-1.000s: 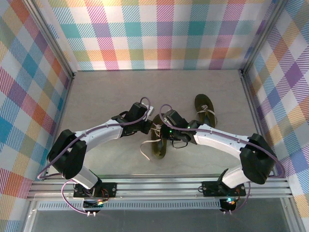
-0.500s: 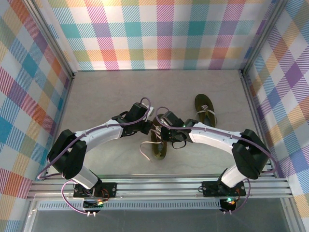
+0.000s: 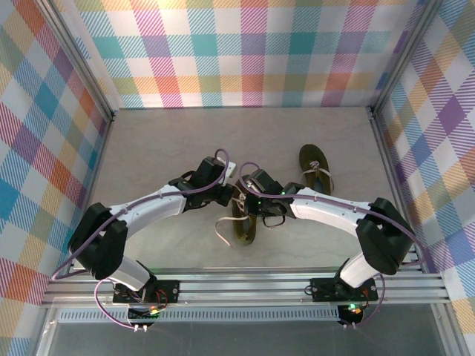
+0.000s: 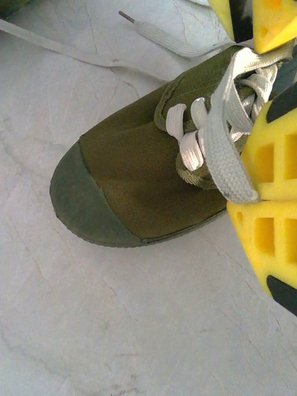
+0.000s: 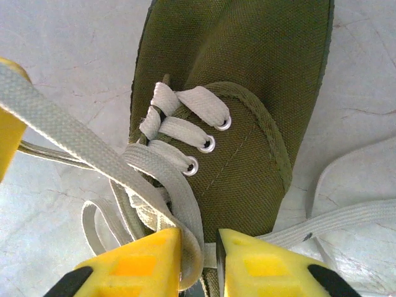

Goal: Tie the shoes

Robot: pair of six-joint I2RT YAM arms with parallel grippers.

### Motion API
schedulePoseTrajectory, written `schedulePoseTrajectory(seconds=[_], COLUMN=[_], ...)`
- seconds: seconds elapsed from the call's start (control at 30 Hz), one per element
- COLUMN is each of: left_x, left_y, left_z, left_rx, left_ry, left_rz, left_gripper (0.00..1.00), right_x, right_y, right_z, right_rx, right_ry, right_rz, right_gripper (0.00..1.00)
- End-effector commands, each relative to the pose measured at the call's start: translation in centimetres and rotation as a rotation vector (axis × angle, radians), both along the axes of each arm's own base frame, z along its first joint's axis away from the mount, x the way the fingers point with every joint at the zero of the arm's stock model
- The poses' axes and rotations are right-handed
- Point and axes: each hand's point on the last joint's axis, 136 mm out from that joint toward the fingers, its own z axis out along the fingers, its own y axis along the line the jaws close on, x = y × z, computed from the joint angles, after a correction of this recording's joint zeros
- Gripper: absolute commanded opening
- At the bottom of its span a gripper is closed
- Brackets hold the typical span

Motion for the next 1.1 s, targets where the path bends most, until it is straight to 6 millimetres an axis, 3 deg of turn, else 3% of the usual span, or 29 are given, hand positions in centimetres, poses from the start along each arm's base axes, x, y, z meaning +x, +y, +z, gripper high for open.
schedulePoseTrajectory(seconds=[0.0, 0.23, 0.4, 0.53, 0.63, 0.73, 0.93, 1.07], left_x=[-0.6, -0.8, -1.2, -1.6, -1.7, -1.8, -1.9, -1.9], left_y=[0.7, 2.7, 2.2, 1.8, 1.6, 1.3, 1.2, 1.3], left_z=[0.3, -0.2, -0.5, -0.5, -0.5, -0.5, -0.6, -0.5], left_rx=[0.063, 0.215, 0.213, 0.203, 0.197, 0.193, 0.203, 0.215], left_ry=[-0.020, -0.049, -0.042, -0.037, -0.039, -0.037, -0.037, -0.043], left_rz=[0.026, 0.072, 0.054, 0.036, 0.026, 0.016, 0.006, 0.001], left_gripper=[0.00, 0.00, 0.00, 0.00, 0.00, 0.00, 0.00, 0.00], right_x=[0.2, 0.2, 0.0, 0.1, 0.5, 0.8, 0.7, 1.5], right_y=[0.0, -2.4, -2.2, -2.4, -3.9, -5.6, -7.3, -11.1], right_z=[0.1, 0.0, -0.7, -0.1, 0.6, -0.3, -2.1, -3.2], right_rx=[-0.006, -0.115, -0.124, -0.105, -0.131, -0.164, -0.297, -0.326], right_ry=[-0.007, -0.038, -0.018, -0.046, -0.091, -0.080, -0.098, 0.023], right_rz=[-0.003, -0.021, -0.010, -0.017, -0.042, -0.040, 0.216, 0.033], right_gripper=[0.17, 0.11, 0.09, 0.09, 0.16, 0.18, 0.26, 0.32])
